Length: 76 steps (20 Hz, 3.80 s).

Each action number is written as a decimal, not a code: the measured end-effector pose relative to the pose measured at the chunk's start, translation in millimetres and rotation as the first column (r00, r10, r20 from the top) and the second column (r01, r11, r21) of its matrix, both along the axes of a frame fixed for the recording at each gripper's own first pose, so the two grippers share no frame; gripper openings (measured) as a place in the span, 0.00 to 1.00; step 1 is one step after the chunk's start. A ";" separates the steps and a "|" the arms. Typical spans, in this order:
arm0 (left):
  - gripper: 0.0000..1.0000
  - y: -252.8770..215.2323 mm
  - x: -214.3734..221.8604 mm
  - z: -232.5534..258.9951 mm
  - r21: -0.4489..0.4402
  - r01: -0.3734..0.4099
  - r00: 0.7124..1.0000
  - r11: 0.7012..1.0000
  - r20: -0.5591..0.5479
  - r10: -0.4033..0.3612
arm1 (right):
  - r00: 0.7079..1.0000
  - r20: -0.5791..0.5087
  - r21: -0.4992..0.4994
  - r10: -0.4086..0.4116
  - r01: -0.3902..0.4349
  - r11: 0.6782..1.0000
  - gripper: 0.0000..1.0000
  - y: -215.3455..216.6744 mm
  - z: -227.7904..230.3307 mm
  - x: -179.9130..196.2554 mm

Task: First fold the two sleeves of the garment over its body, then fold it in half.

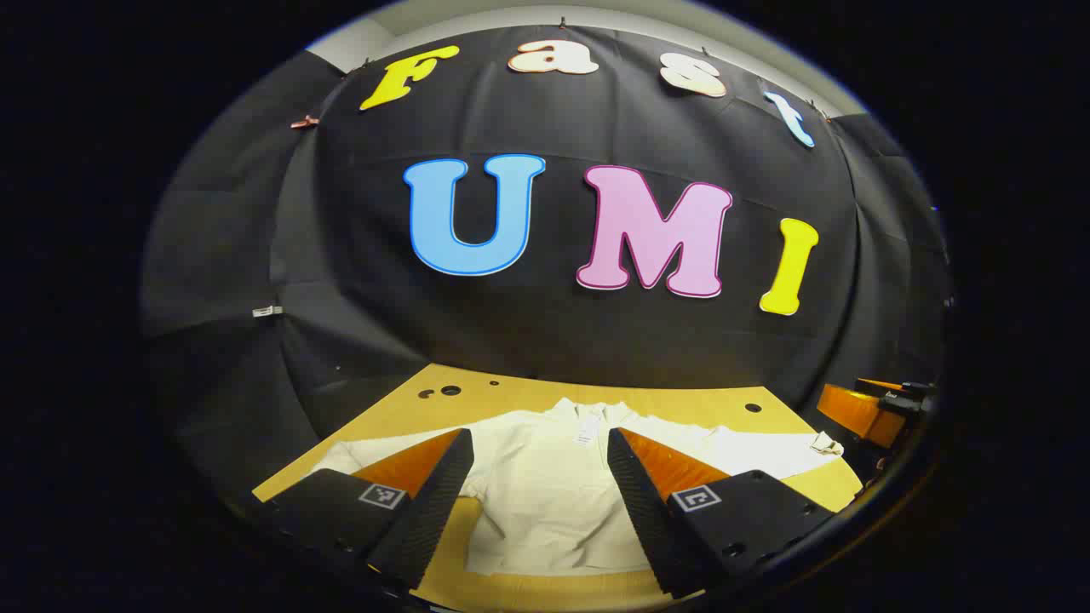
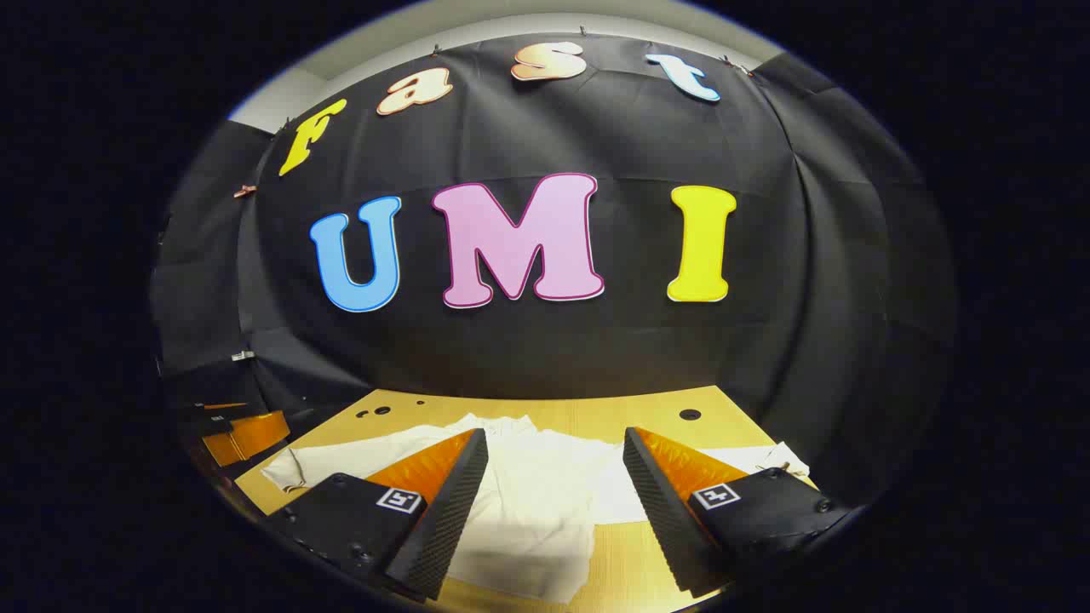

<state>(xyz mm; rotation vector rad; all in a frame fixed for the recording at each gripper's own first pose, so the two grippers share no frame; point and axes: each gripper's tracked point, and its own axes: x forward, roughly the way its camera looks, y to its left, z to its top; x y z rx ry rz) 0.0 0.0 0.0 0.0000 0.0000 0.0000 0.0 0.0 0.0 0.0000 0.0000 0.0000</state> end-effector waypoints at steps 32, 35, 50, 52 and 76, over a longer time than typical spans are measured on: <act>0.98 -7.2 52.8 -19.2 0.025 0.115 0.992 0.993 -0.050 -0.114 | 0.957 -0.157 -0.007 -0.246 0.248 0.969 0.98 -116.8 -34.7 71.1; 0.97 -9.3 59.6 -25.3 0.022 0.105 0.992 0.994 -0.077 -0.103 | 0.926 -0.203 -0.053 -0.319 0.315 0.948 0.98 -164.6 -51.9 83.3; 0.98 -26.1 86.5 -55.9 0.053 0.054 0.983 0.997 -0.180 -0.043 | 0.705 -0.485 -0.009 -0.518 0.588 0.809 0.99 -352.0 -166.3 111.8; 0.98 -29.2 90.3 -58.2 0.066 0.054 0.982 0.996 -0.185 -0.041 | 0.668 -0.509 -0.033 -0.543 0.615 0.788 0.99 -376.4 -178.4 109.7; 0.98 -57.5 101.7 -71.4 0.153 0.096 0.968 0.984 -0.245 -0.056 | 0.605 -0.617 -0.028 -0.503 0.623 0.782 0.36 -444.7 -226.9 104.0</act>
